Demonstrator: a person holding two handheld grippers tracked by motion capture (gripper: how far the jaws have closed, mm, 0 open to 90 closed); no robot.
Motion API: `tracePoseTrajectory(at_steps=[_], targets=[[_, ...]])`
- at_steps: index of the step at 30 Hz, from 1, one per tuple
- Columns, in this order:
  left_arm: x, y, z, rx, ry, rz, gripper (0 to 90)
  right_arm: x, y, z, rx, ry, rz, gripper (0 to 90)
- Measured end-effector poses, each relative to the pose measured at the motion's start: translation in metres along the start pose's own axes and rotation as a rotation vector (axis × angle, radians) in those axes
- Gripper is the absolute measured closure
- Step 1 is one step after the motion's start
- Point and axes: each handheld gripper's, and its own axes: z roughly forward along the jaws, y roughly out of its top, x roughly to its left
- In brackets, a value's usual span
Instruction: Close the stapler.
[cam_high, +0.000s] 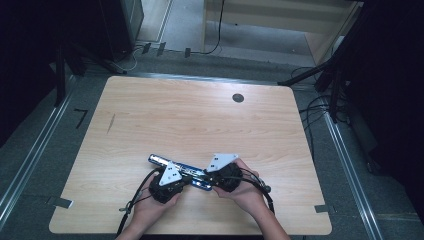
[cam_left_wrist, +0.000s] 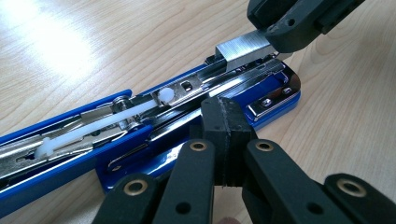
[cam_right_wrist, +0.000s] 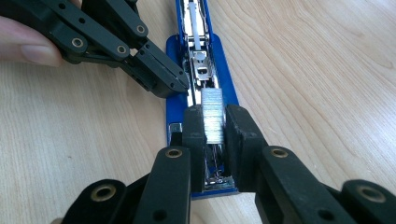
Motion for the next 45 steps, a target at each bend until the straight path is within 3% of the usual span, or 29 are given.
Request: tracePoseTrajectory(at_steps=[19,45], targets=[[0.0,0.0,0.0,0.0,0.0,0.0,90.0,-0.0026,0.0067,0.0041,0.05,0.018,-0.028,80.0],[0.0,0.0,0.0,0.0,0.001,0.001,90.0,-0.004,0.0091,0.0057,0.078,0.031,-0.058,80.0]])
